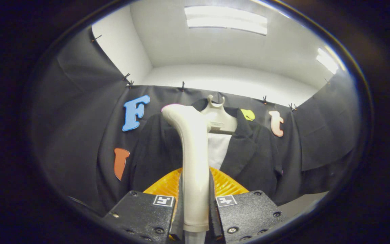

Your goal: Iron the clothes twice with a garment steamer, once on the left side and once on the right side.

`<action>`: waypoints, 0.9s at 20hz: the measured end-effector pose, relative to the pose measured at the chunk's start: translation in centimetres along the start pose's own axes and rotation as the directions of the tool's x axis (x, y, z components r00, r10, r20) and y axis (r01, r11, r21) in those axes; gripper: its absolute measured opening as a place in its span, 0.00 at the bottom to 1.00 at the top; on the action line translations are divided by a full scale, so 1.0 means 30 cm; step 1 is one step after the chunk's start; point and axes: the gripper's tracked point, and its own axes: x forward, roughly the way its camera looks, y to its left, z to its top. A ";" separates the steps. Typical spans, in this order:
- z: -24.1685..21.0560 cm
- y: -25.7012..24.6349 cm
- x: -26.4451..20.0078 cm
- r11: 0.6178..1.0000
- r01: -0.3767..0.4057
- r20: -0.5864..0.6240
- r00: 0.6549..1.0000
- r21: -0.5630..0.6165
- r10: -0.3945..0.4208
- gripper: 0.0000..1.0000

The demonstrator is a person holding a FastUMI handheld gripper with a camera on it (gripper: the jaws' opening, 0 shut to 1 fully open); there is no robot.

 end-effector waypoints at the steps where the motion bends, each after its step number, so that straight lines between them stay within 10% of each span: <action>1: 0.013 0.007 0.022 1.000 0.006 0.018 1.000 -0.008 -0.006 0.32; 18: -0.267 -0.025 -0.183 0.997 -0.011 -0.144 0.990 -0.079 0.000 0.32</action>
